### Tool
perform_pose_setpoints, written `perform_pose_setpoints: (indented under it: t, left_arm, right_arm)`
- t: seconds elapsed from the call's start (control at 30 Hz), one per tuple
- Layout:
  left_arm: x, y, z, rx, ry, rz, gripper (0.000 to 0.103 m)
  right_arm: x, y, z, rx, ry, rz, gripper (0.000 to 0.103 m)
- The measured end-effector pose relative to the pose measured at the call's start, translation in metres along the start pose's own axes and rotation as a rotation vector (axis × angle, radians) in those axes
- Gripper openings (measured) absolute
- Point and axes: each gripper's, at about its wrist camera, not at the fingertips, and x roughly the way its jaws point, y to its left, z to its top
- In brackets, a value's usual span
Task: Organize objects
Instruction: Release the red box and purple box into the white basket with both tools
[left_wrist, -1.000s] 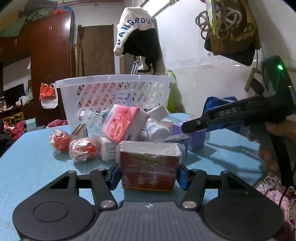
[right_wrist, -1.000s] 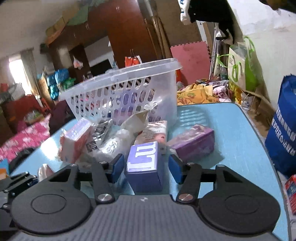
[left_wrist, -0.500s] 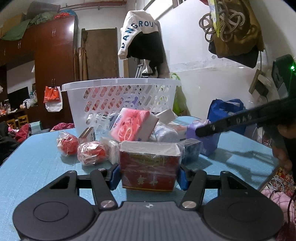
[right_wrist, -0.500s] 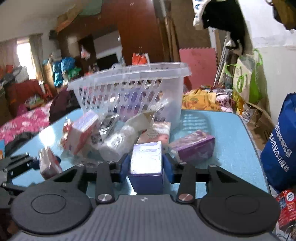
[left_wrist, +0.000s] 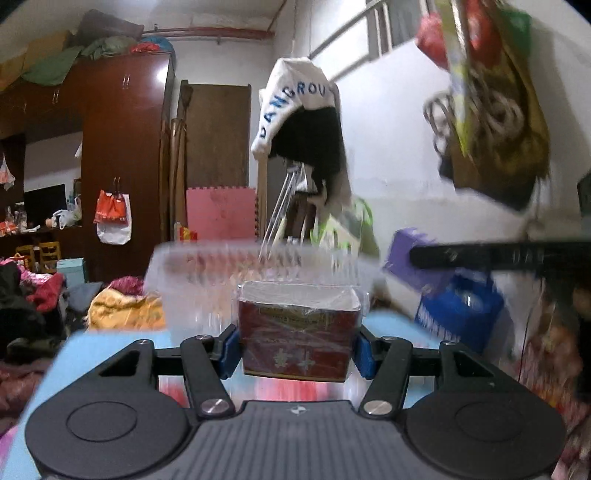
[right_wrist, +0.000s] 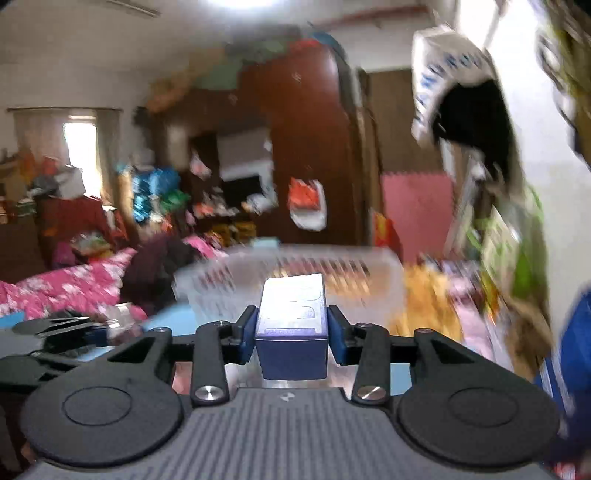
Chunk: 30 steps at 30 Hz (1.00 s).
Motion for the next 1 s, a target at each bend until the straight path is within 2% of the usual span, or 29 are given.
perform_pose_setpoints:
  t: [0.1,0.17,0.23,0.3,0.33,0.37,0.4,0.47,0.53,0.6,0.67,0.73,0.77,0.8,0.83,0.9,0.93,0.97,1.0]
  left_arm:
    - [0.034,0.010,0.048,-0.018,0.011,0.060,0.062]
    - [0.065,0.026,0.068,-0.075,0.055,0.077,0.062]
    - [0.099,0.037,0.075,-0.089,0.129,0.078,0.063]
    - [0.127,0.047,0.069,-0.103,0.194,0.120,0.070]
    - [0.137,0.052,0.064,-0.114,0.227,0.142,0.070]
    - [0.141,0.056,0.059,-0.119,0.252,0.142,0.070]
    - [0.140,0.059,0.054,-0.117,0.254,0.128,0.070]
    - [0.124,0.063,0.048,-0.124,0.217,0.104,0.070]
    - [0.101,0.063,0.044,-0.120,0.160,0.074,0.072]
    - [0.083,0.060,0.042,-0.097,0.128,0.055,0.087]
    - [0.086,0.053,0.046,-0.046,0.123,0.071,0.093]
    - [0.111,0.049,0.050,-0.011,0.186,0.133,0.094]
    - [0.122,0.051,0.052,-0.016,0.215,0.157,0.090]
    - [0.127,0.054,0.052,-0.031,0.224,0.165,0.084]
    - [0.124,0.058,0.051,-0.055,0.216,0.158,0.083]
    - [0.100,0.064,0.041,-0.093,0.148,0.111,0.083]
    - [0.081,0.064,0.031,-0.076,0.101,0.090,0.085]
    - [0.066,0.063,0.021,-0.062,0.097,0.094,0.092]
    - [0.053,0.062,0.009,-0.060,0.102,0.096,0.093]
  right_arm:
    - [0.042,-0.001,0.034,-0.046,0.031,-0.038,0.043]
    - [0.069,-0.008,0.043,-0.045,0.058,-0.024,0.044]
    - [0.092,-0.014,0.044,-0.055,0.085,-0.025,0.046]
    - [0.105,-0.015,0.038,-0.073,0.109,-0.048,0.061]
    - [0.105,-0.015,0.035,-0.086,0.112,-0.063,0.072]
    - [0.101,-0.015,0.032,-0.099,0.105,-0.076,0.079]
    - [0.092,-0.015,0.027,-0.107,0.089,-0.085,0.082]
    - [0.070,-0.019,0.022,-0.093,0.057,-0.076,0.097]
    - [0.047,-0.023,0.018,-0.078,0.023,-0.057,0.103]
    - [0.028,-0.026,0.011,-0.069,0.001,-0.054,0.103]
    - [0.021,-0.032,0.001,-0.057,0.017,-0.054,0.103]
    - [0.023,-0.043,-0.005,-0.020,0.049,-0.049,0.103]
    - [0.026,-0.047,-0.007,-0.002,0.063,-0.051,0.103]
    - [0.025,-0.049,-0.011,0.006,0.070,-0.057,0.103]
    - [0.025,-0.052,-0.013,0.006,0.068,-0.063,0.103]
    - [0.021,-0.058,-0.024,-0.003,0.073,-0.076,0.103]
    - [0.022,-0.063,-0.030,0.002,0.102,-0.082,0.103]
    - [0.025,-0.068,-0.036,0.015,0.142,-0.090,0.103]
    - [0.028,-0.072,-0.042,0.025,0.180,-0.086,0.103]
